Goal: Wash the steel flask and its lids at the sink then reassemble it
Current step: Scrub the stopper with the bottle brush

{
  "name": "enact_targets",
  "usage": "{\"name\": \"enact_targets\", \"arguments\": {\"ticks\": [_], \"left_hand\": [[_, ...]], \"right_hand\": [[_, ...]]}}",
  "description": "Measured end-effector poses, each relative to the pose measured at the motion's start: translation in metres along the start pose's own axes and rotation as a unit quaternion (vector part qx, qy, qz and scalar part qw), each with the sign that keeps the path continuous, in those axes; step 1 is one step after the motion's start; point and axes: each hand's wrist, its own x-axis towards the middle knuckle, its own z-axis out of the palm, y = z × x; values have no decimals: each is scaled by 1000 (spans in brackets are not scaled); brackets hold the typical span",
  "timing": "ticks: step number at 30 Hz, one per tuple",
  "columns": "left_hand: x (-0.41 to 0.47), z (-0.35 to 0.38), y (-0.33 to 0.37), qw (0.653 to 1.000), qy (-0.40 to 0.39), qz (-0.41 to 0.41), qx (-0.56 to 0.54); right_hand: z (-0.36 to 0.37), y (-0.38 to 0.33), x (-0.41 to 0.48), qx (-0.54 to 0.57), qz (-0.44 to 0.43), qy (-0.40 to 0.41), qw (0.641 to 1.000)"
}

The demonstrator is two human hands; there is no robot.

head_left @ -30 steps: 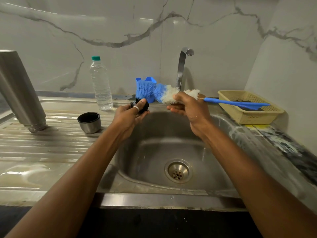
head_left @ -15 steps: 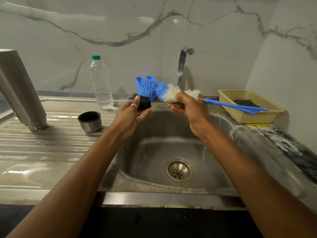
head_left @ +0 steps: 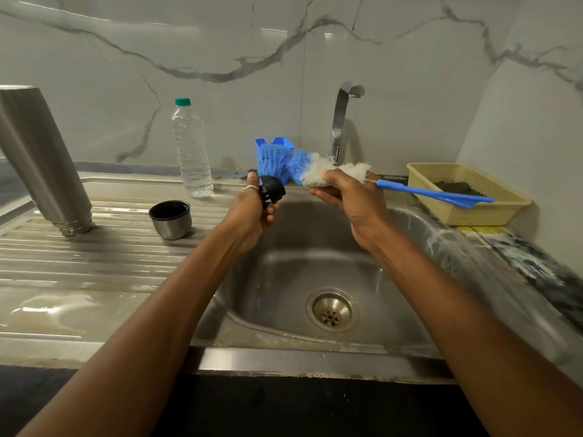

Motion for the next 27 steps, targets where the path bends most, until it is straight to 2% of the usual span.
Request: {"name": "enact_targets", "arguments": {"ticks": [3, 8, 17, 20, 24, 27], "left_hand": [[2, -3, -1, 1000, 11, -14, 7], [2, -6, 1, 999, 21, -31, -19], [14, -12, -1, 987, -35, -78, -136], [16, -14, 0, 982, -41, -83, -163], [17, -17, 2, 983, -23, -73, -165], [15, -17, 2, 986, -11, -70, -152]], "right_hand": [[-1, -2, 0, -5, -2, -19, 1000], [3, 5, -1, 21, 13, -5, 1000], [5, 6, -3, 64, 31, -20, 997], [6, 6, -3, 56, 36, 0, 998], [4, 4, -6, 54, 35, -26, 998], [3, 2, -3, 69, 29, -9, 997]]}}
